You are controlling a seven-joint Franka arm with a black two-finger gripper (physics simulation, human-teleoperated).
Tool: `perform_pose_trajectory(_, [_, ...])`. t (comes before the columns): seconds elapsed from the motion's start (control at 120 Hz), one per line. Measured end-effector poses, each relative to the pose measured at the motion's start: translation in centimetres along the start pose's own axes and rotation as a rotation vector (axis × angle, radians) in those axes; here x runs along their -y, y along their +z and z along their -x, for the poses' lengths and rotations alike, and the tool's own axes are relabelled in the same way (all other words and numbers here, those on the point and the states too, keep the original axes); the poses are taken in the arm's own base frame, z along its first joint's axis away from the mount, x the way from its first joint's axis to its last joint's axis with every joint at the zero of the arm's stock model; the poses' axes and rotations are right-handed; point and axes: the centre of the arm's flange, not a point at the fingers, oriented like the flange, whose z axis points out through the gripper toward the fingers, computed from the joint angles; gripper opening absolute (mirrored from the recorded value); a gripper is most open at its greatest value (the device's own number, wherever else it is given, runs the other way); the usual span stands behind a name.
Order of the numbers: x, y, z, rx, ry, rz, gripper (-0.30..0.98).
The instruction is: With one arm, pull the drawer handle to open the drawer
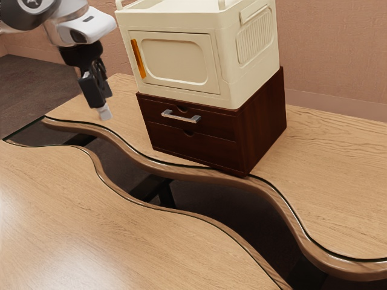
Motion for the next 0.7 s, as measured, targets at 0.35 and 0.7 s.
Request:
perform_pose_trajectory(0.35, [-6.5,0.3,2.9,0.002,0.159,0.052,0.68])
perform_pose_trajectory(0.7, [-1.8,8.1,-5.9,-0.039,0.732,-0.193,0.69])
